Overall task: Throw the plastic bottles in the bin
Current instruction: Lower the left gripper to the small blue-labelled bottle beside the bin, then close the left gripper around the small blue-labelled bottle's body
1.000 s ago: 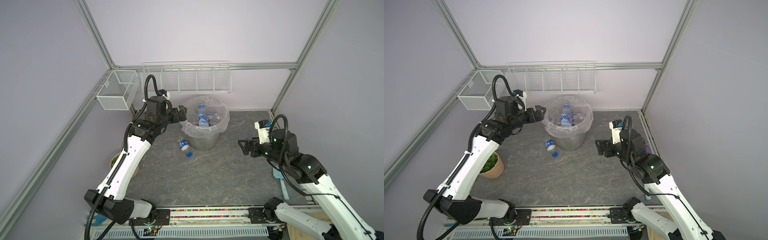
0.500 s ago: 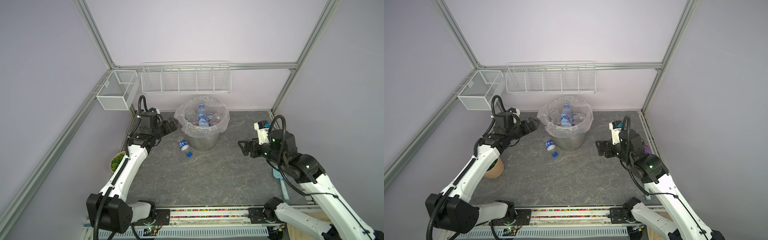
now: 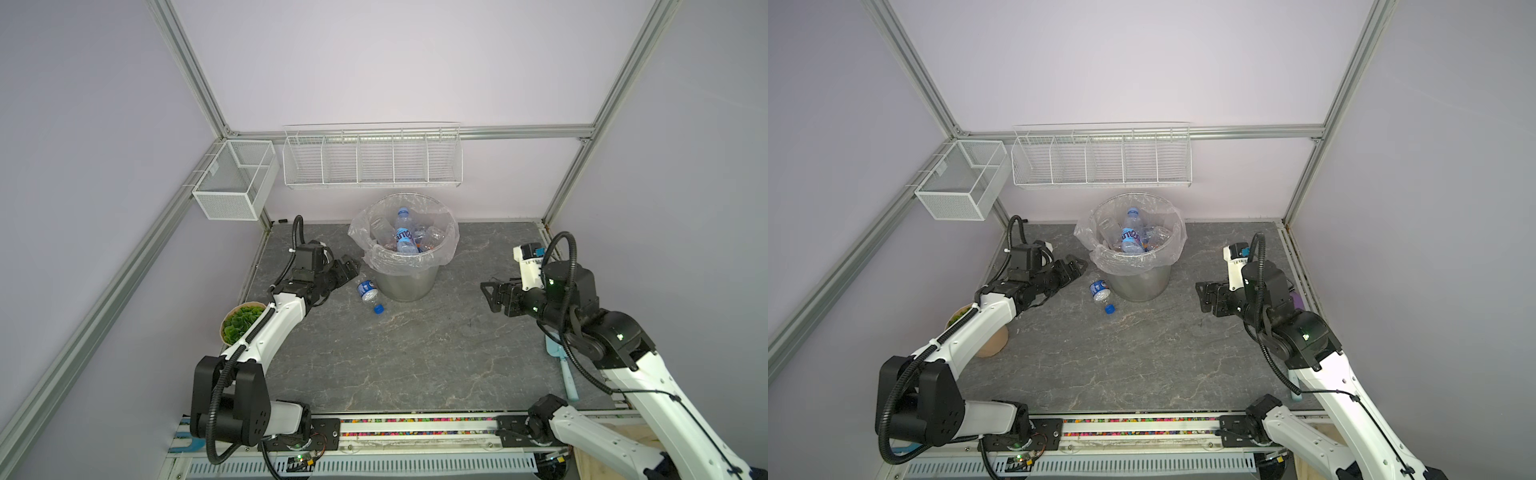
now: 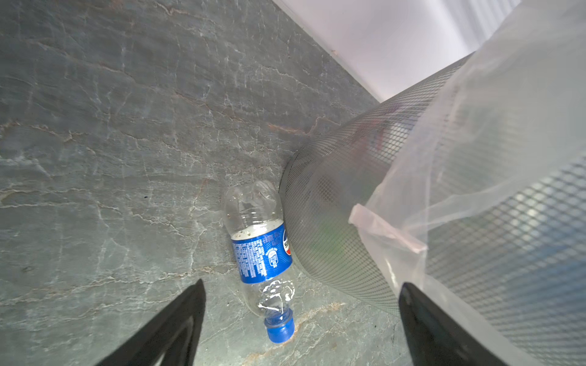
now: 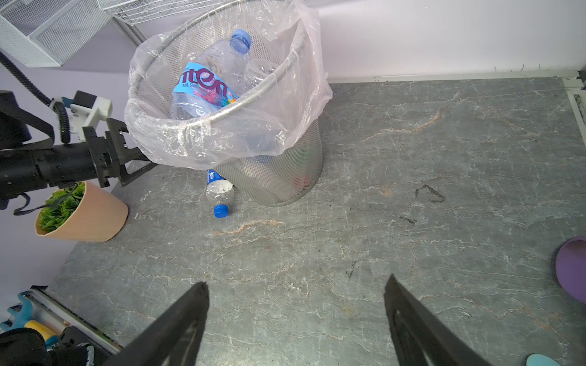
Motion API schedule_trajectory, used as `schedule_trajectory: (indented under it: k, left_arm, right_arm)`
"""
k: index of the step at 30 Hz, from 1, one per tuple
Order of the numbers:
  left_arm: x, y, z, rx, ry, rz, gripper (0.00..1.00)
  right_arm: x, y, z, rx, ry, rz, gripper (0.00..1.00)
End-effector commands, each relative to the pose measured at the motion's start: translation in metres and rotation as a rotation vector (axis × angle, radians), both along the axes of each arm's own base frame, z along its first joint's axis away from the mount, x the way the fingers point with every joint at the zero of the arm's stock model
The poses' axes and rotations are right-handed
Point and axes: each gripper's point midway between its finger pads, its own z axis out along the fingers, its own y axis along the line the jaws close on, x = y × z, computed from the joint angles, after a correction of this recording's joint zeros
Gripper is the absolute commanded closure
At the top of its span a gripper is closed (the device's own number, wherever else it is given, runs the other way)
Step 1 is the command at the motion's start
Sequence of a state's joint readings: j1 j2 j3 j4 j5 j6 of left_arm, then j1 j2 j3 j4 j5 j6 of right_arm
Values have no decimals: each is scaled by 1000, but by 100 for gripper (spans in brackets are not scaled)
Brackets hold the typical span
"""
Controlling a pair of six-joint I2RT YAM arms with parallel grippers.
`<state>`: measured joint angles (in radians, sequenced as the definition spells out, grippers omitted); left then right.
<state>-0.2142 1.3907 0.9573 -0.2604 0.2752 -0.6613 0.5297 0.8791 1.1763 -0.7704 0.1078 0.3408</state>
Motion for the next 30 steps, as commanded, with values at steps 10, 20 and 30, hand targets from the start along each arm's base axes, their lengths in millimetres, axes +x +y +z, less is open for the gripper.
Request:
schedule_trajectory:
  k: [10, 20, 30]
  left_arm:
    - [6, -5, -49, -15, 107, -2, 6]
    - [11, -27, -81, -12, 157, -27, 6]
    - [17, -42, -101, 10, 187, -41, 9]
  right_arm:
    - [2, 1, -9, 2, 26, -3, 11]
    - [2, 1, -14, 0, 37, -3, 11]
    - [1, -4, -20, -12, 43, -11, 11]
